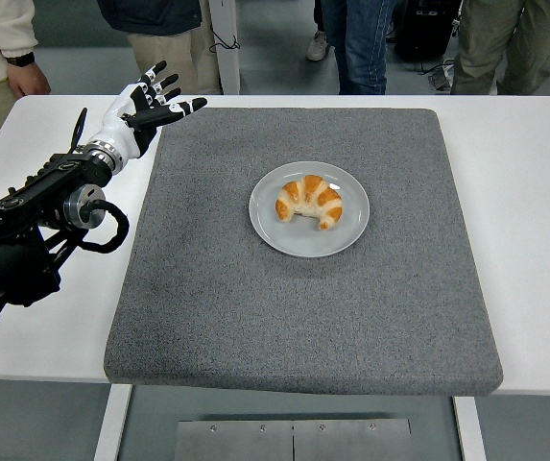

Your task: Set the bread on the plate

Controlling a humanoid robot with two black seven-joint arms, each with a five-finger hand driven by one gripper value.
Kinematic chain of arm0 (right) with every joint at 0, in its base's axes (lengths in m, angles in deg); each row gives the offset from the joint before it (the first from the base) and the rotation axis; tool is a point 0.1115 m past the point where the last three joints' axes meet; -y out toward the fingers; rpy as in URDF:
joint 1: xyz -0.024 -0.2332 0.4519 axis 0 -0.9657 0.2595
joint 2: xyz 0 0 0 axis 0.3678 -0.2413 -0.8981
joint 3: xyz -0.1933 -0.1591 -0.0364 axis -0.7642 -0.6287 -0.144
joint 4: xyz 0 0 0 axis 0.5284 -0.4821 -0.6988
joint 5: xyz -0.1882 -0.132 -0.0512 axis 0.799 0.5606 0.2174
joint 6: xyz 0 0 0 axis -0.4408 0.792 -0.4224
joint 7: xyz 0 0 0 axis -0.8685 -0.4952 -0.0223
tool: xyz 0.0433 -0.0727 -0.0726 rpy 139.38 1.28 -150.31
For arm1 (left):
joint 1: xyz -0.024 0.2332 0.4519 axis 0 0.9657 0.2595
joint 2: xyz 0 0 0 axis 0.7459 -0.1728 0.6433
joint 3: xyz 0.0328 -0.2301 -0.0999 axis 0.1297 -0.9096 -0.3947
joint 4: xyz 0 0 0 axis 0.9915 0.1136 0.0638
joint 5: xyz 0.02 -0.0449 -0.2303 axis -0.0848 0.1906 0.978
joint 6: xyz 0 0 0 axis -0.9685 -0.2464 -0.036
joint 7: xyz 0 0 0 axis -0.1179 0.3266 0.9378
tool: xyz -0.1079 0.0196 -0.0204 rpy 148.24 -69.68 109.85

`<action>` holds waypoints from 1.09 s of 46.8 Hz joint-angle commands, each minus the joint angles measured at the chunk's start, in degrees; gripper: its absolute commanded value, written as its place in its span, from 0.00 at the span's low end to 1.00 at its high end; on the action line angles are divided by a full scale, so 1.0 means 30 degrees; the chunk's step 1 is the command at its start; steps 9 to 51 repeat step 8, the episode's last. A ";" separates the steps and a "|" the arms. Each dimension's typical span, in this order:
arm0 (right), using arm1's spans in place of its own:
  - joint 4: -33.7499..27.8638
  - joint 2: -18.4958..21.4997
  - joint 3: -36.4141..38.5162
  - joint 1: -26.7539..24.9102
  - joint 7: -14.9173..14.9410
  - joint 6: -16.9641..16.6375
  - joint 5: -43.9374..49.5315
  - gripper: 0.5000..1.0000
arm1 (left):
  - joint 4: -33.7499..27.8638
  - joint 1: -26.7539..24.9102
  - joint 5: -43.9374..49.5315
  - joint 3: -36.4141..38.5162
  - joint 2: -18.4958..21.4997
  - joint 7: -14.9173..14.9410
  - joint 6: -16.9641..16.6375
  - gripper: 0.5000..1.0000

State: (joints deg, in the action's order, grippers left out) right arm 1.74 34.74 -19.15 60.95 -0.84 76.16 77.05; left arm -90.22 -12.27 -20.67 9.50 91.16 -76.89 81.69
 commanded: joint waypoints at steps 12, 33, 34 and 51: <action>-0.0057 0.0000 0.0046 0.0000 0.0000 0.0015 0.0008 1.00 | 0.1676 0.0023 0.0245 -0.0494 -0.0759 -0.0044 0.0603 0.94; -0.0057 0.0000 0.0046 0.0000 0.0000 0.0015 0.0008 1.00 | 0.1676 0.0023 0.0245 -0.0494 -0.0759 -0.0044 0.0603 0.94; -0.0057 0.0000 0.0046 0.0000 0.0000 0.0015 0.0008 1.00 | 0.1676 0.0023 0.0245 -0.0494 -0.0759 -0.0044 0.0603 0.94; -0.0057 0.0000 0.0046 0.0000 0.0000 0.0015 0.0008 1.00 | 0.1676 0.0023 0.0245 -0.0494 -0.0759 -0.0044 0.0603 0.94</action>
